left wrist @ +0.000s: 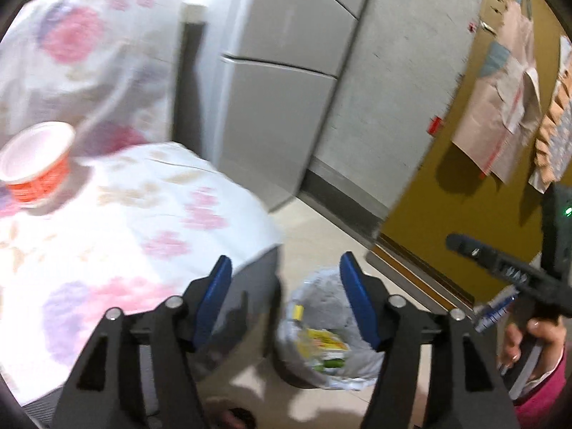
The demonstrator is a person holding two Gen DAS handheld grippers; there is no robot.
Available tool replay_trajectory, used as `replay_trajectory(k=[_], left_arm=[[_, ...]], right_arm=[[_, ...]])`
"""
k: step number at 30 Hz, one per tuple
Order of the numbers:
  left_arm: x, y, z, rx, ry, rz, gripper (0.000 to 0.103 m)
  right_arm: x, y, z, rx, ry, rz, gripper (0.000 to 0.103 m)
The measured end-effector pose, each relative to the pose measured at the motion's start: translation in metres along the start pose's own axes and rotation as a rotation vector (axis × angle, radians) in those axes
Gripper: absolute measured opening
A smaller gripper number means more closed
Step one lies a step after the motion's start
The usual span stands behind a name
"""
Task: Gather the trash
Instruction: 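Open both grippers to drop the cloth and package into the bin, then return to the chair and grasp the noodle cup rim with the right gripper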
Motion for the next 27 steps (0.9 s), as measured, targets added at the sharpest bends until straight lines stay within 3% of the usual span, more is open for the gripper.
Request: replay_trajectory(k=[8,15,24,26,27], left_arm=[[-0.084,-0.011,0.071,0.026,0.220,0.053,0.067],[-0.193,-0.028,0.143,0.088,0.429,0.197,0.071],[-0.318,-0.051,0.205,0.115,0.656,0.368,0.071],[-0.339,-0.056,0.210,0.107,0.680,0.395,0.071],[-0.345,-0.057,0.212,0.104,0.688,0.403,0.071]], right_arm=[[-0.131,0.018,-0.021,-0.018,0.175,0.171,0.057],[-0.262,0.016,-0.049,-0.067,0.318,0.329,0.057],[-0.372,0.011,-0.100,-0.096,0.360,0.465,0.056],[-0.386,0.012,-0.117,-0.110,0.361,0.476,0.051],[-0.389,0.013,-0.122,-0.111,0.358,0.478,0.039]])
Point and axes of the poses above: each gripper's, at about its wrist camera, not at the fingertips, and z roughly against the way its jaws point, x to its right, y to its top, the point moved 10 cm from there along -z, roughly the way its jaws point
